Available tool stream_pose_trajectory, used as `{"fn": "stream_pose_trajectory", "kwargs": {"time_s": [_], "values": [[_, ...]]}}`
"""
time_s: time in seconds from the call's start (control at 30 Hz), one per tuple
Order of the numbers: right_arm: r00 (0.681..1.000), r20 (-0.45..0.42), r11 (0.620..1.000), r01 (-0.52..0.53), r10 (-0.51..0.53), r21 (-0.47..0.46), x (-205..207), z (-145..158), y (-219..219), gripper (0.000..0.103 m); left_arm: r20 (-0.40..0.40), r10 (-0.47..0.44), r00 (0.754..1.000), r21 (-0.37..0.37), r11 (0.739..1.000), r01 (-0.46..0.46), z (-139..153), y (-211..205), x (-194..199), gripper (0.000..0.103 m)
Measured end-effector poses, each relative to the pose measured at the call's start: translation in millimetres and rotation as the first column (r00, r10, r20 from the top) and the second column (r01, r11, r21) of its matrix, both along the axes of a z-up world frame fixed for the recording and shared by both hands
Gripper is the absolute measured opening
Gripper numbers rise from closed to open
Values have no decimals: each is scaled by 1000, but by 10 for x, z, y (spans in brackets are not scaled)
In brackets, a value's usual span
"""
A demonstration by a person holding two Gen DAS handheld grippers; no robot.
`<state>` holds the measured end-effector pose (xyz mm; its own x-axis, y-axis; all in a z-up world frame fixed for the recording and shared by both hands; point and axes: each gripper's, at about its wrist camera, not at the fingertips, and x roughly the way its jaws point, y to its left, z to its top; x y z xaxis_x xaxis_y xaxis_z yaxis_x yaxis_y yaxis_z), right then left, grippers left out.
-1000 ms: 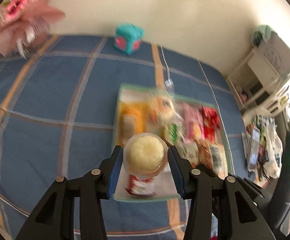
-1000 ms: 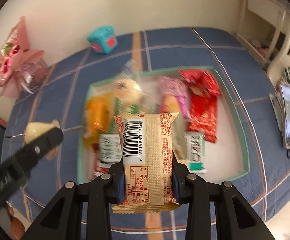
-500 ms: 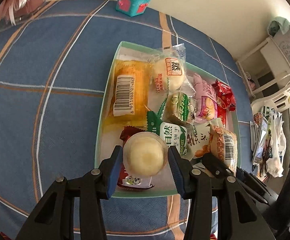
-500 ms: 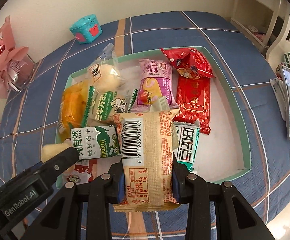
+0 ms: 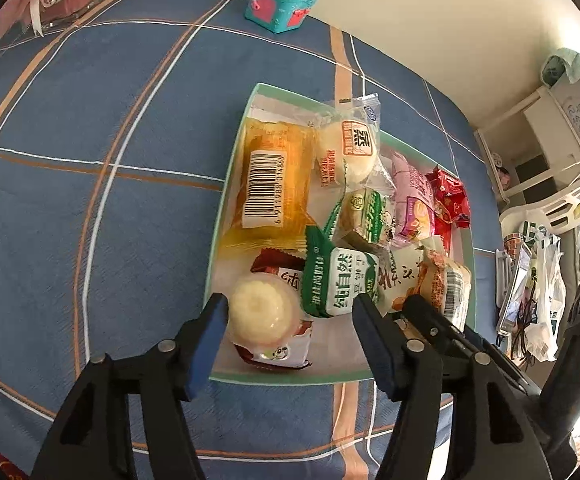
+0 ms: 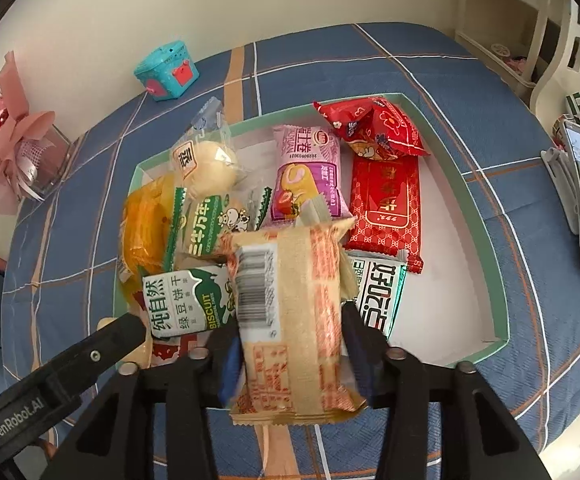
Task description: Organize snacks
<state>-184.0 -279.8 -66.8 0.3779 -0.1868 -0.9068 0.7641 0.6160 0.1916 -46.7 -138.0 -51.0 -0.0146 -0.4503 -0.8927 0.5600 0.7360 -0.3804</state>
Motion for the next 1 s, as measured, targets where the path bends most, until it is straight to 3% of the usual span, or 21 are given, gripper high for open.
{"fn": "stream_pose_trajectory", "kwargs": {"time_s": [0.27,0.37,0.5,0.57,1.0], "values": [[1000,15,1000,0,1,-7,-13,61,15,70,25,5,1000,-12,1000,-5,122,76,9,74],[1000,11,1000,-7,8,-24,-18,86,60,84,104,10,995,27,1000,-13,193,134,6,82],[1000,17,999,-17,18,-29,-23,94,141,93,208,31,978,89,995,-51,228,237,37,94],[1000,16,999,-25,25,-35,-27,98,180,102,249,43,968,114,991,-73,235,311,58,97],[999,34,997,-36,39,-66,-132,225,428,103,389,82,918,178,971,-162,369,642,82,97]]}}
